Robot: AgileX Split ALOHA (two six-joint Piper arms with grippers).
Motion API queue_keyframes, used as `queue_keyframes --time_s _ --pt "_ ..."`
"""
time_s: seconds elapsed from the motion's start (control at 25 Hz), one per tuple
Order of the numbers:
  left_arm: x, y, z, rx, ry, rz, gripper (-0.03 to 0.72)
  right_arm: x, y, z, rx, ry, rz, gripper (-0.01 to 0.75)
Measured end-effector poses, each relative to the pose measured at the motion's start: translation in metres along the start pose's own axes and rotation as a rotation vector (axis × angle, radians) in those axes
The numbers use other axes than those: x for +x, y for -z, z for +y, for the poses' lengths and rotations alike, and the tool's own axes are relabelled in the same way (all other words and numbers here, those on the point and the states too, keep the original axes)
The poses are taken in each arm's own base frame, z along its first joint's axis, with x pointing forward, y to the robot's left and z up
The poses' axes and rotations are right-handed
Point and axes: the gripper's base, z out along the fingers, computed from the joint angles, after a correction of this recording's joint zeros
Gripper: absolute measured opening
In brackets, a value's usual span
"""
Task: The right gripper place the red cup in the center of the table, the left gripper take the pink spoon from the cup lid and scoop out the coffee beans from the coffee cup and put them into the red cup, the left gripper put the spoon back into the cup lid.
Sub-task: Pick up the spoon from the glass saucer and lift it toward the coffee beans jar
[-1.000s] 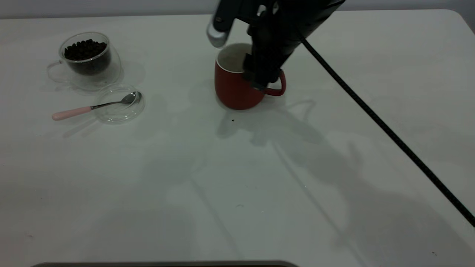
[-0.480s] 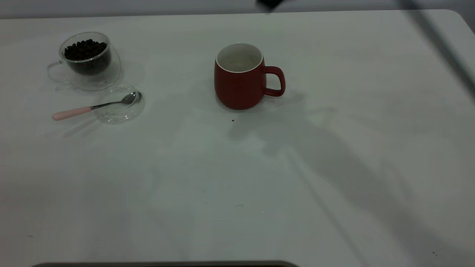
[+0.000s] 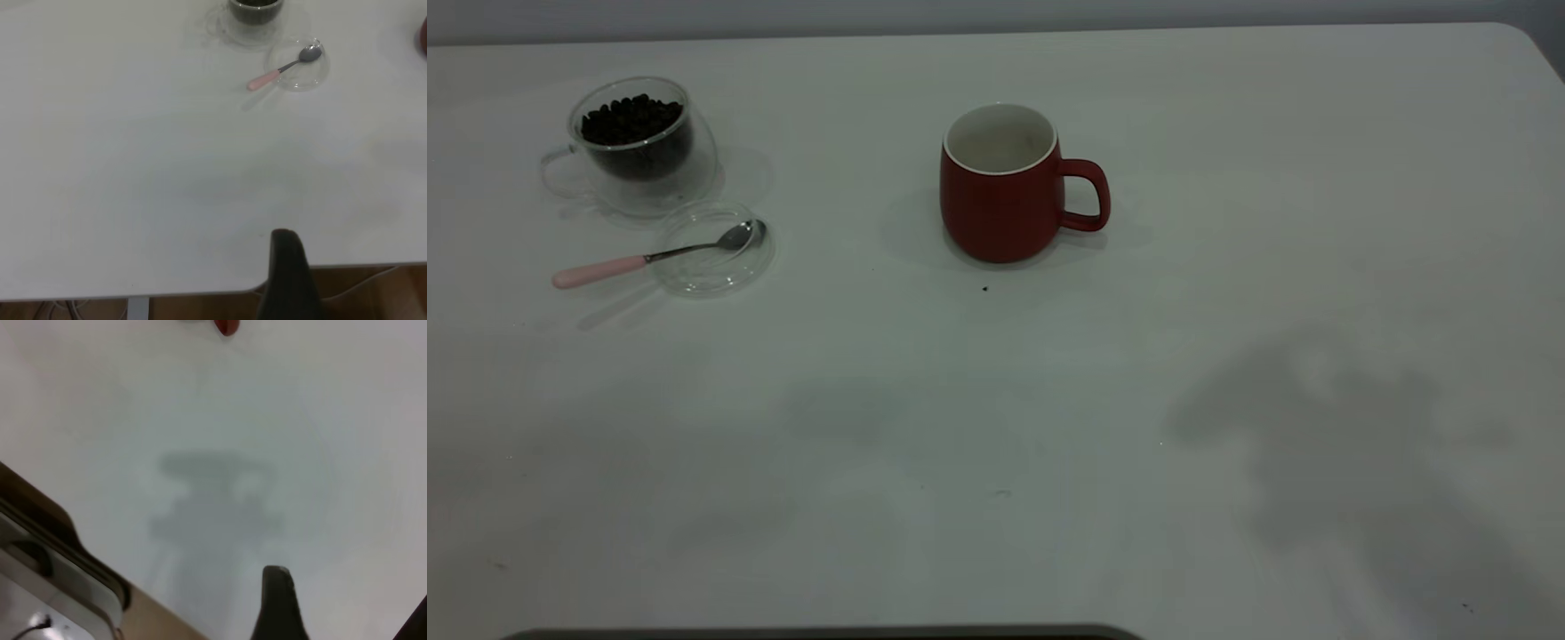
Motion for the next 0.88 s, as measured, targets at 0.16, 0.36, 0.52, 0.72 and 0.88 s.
queue_keyframes --time_s 0.16,0.36,0.52,0.72,0.88 --pt "0.0 0.0 0.0 0.0 0.0 0.0 0.575 0.036 0.013 0.006 -0.008 -0.047 0.001 0.582" --pt "0.0 0.0 0.0 0.0 0.0 0.0 0.575 0.078 0.009 0.018 -0.051 -0.164 0.036 0.587" --pt "0.0 0.0 0.0 0.0 0.0 0.0 0.575 0.106 -0.003 0.024 -0.057 -0.194 0.094 0.586" --pt "0.0 0.0 0.0 0.0 0.0 0.0 0.575 0.14 -0.019 0.032 -0.061 -0.239 0.161 0.586" --pt "0.0 0.0 0.0 0.0 0.0 0.0 0.575 0.169 -0.023 0.031 -0.039 -0.306 0.155 0.586"
